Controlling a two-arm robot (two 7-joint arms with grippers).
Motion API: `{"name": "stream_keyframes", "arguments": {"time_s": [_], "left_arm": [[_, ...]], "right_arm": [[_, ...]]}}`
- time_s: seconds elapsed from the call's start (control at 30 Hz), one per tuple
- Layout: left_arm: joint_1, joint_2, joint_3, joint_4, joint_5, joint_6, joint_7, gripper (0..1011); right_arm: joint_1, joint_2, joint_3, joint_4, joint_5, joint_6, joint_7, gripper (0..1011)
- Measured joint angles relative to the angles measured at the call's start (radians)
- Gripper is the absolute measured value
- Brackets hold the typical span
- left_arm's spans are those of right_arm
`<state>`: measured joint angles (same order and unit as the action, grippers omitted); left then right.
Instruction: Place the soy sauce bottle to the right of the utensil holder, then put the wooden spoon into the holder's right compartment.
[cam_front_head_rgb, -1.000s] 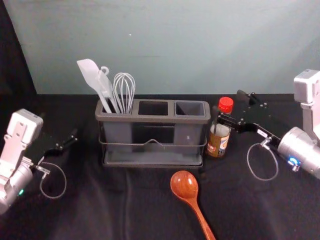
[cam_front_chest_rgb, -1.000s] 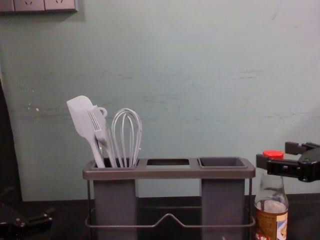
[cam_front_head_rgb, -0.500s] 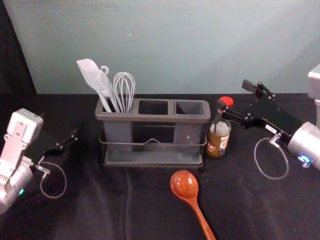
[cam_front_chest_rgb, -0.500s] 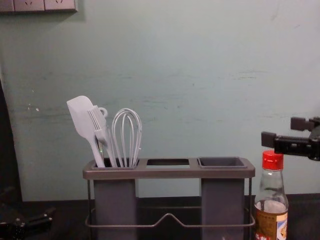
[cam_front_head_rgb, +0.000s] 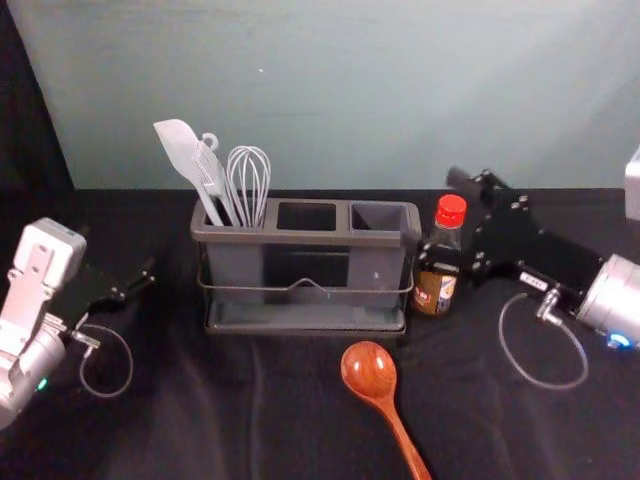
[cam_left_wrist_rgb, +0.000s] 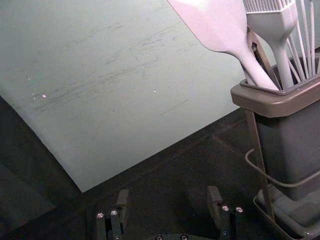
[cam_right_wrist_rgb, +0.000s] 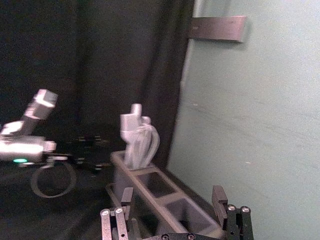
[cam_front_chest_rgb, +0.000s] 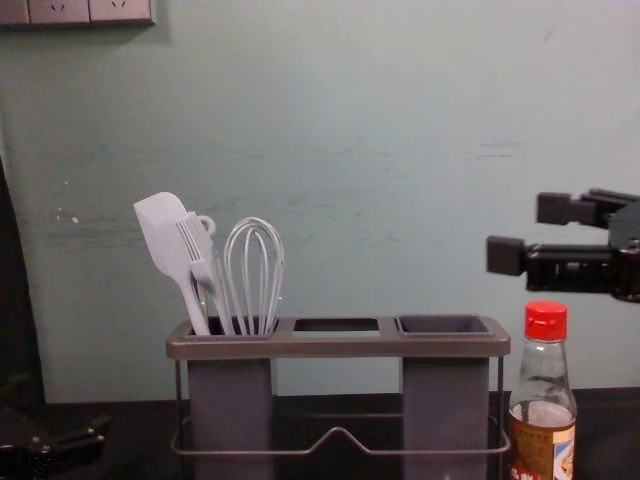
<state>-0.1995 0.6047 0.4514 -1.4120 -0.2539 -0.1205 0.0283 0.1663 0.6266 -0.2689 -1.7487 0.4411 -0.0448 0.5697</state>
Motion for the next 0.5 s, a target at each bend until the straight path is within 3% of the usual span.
{"name": "stream_keyframes", "arguments": {"time_s": [0.13,0.2,0.37,0.43,0.5], "left_arm": [[0.0,0.0,0.0,0.0,0.0,0.0,0.0,1011],[0.0,0.0,0.0,0.0,0.0,0.0,0.0,1011],[0.0,0.0,0.0,0.0,0.0,0.0,0.0,1011],[0.0,0.0,0.0,0.0,0.0,0.0,0.0,1012],[0.0,0.0,0.0,0.0,0.0,0.0,0.0,1011]], "right_arm": [[-0.005,0.022,-0.026,-0.04,0.016,0.04,0.018,1000],[-0.006,0.034,-0.047,-0.073,0.018,0.097,0.01,1000],[0.011,0.054,-0.1,-0.154,0.015,0.305,-0.051,1000],[0.042,0.057,-0.142,-0.192,0.019,0.459,-0.082,1000],[0.056,0.054,-0.163,-0.201,0.025,0.519,-0.092,1000]]}}
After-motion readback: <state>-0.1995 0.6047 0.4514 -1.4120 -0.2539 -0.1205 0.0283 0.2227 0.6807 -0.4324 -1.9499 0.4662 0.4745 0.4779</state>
